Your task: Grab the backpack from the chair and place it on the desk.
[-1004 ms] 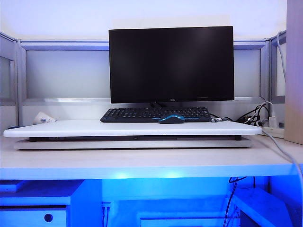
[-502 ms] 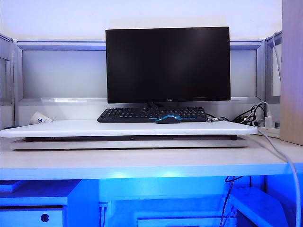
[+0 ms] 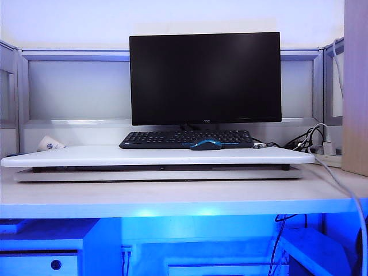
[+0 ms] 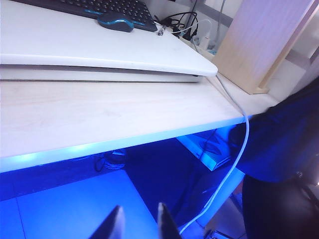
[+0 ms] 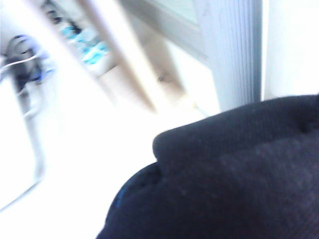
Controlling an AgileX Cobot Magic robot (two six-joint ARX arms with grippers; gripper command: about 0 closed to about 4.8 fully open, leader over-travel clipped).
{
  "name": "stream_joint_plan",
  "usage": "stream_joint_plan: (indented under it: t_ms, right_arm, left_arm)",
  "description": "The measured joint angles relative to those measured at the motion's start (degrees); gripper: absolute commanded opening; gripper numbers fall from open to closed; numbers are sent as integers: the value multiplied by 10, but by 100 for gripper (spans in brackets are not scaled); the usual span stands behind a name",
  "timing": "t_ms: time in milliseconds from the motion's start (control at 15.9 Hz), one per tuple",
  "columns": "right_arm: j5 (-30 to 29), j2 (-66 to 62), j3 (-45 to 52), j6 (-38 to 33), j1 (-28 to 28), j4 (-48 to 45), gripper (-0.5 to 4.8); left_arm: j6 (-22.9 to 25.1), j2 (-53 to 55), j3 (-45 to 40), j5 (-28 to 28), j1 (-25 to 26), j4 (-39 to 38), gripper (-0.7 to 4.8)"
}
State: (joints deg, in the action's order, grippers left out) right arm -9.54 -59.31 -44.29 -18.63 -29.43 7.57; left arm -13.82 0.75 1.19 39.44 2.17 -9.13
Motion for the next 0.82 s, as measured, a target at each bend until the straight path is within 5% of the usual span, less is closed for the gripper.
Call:
stream_joint_plan:
  t_ms: [376,627,816]
  right_arm:
    - [-38,96,-205,-5,2,89,-9]
    - [-52,32,-316,-49,97,87,-9]
    - [18,-51,-373,-44,259,112,-9]
  left_arm:
    - [0,0,0,0,0,0,102]
    - [0,0,0,0,0,0,102]
    - [0,0,0,-1,0,0,102]
